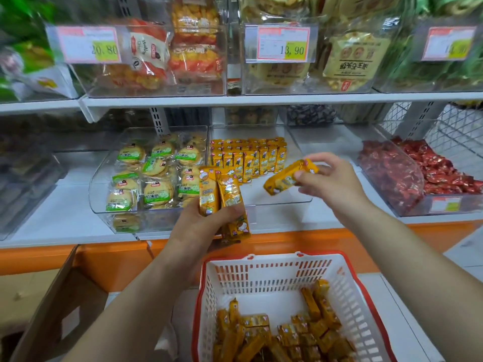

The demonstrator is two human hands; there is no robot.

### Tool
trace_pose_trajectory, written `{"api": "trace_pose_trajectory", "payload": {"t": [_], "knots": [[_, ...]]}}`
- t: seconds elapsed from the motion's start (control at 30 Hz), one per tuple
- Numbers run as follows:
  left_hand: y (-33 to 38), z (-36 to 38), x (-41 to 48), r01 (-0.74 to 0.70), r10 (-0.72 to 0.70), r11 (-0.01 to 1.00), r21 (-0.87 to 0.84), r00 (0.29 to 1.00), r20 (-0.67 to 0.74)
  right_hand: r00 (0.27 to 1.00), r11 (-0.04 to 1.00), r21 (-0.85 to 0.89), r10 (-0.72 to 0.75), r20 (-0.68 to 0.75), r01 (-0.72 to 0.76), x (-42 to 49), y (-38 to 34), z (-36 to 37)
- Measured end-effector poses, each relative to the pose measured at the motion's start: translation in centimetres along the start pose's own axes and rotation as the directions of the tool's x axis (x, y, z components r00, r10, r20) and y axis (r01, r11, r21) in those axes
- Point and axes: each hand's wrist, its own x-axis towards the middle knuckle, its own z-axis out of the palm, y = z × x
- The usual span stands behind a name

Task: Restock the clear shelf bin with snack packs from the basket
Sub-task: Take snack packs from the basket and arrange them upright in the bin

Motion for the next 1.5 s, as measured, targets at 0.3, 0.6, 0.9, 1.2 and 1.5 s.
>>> {"api": "trace_pose_trajectory", "payload": {"t": [0.3,0.6,0.9,1.2,1.5], "knots": [[0.8,-1.7,1.2,-0.038,0.042,0.997,0.067,0.998,-0.046,0.984,0.766,-0.618,-0.167,0.069,0.173,13.3,4.0,5.4],[0.2,-3.1,2.0,-0.033,0.039,0.992,0.12,0.998,-0.052,0.993,0.682,-0.722,-0.089,0.079,0.119,18.2,7.9,7.4],[0.3,-1.8,2.3,-0.038,0.042,0.991,0.127,0.999,-0.031,0.997,0.711,-0.699,-0.056,0.057,0.08,18.3,8.7,8.6],[-0.1,-1.0,2.8,0.021,-0.013,0.993,0.118,0.997,-0.07,0.995,0.914,-0.396,-0.075,0.059,0.093,9.4,4.6,6.7],[-0.8,1.9,1.8,0.039,-0.038,0.987,0.154,0.999,-0.014,0.883,0.987,-0.124,-0.033,0.469,0.103,-6.1,0.3,3.4]]}}
